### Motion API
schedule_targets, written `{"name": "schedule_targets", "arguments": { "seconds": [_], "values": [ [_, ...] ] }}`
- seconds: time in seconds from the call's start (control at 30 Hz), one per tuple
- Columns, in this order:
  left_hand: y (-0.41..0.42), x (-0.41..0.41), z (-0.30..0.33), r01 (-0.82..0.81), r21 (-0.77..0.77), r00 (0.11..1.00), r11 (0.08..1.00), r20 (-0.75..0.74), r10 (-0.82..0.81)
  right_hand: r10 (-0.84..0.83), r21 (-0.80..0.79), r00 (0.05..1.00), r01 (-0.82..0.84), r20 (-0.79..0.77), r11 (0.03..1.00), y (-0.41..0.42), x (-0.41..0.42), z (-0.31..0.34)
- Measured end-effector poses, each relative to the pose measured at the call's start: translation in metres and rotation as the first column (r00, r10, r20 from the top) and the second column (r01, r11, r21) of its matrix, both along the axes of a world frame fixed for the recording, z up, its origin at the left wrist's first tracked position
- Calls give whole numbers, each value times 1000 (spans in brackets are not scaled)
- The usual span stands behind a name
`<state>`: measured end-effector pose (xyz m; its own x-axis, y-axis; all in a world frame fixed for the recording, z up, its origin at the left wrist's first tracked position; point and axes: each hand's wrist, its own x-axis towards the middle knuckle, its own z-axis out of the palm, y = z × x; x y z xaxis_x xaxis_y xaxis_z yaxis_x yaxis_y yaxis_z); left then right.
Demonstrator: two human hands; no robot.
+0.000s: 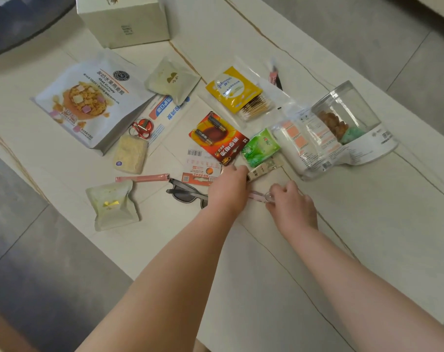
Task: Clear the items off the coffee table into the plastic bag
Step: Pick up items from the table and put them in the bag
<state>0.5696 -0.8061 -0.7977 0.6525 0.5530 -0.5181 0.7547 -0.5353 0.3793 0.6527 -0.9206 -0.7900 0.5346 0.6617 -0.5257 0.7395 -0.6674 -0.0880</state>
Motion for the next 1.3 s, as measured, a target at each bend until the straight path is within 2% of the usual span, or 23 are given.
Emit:
{"name": "schedule_targets", "arguments": {
  "seconds": [0.33,0.53,0.73,0.83,0.93,1.03,1.13,1.3],
  "values": [
    [-15,25,-9,-86,100,995,991,66,80,-71,-18,997,71,-37,997,-16,14,6],
    [-22,27,-10,-99,141,995,985,21,97,-80,-72,995,76,-59,995,-35,17,14],
    [-38,19,-5,-41,94,996,995,-75,48,-218,-74,972,212,-91,975,-48,18,18],
    [-47,9,6,-152,1,984,988,-93,151,-254,-89,957,243,-142,966,-49,17,27],
    [-55,-5,23,-299,-126,953,946,-84,290,-307,-95,904,292,-296,952,-48,12,42],
    [-57,-23,50,-322,-179,945,930,-120,304,-329,-59,848,335,-415,940,-44,3,65],
    [-55,-44,76,-372,-191,926,908,-143,350,-327,-32,824,353,-462,935,-38,-10,91],
    [-51,-86,130,-569,-268,819,778,-102,564,-340,-37,768,383,-543,923,-33,-41,128]
  ]
}}
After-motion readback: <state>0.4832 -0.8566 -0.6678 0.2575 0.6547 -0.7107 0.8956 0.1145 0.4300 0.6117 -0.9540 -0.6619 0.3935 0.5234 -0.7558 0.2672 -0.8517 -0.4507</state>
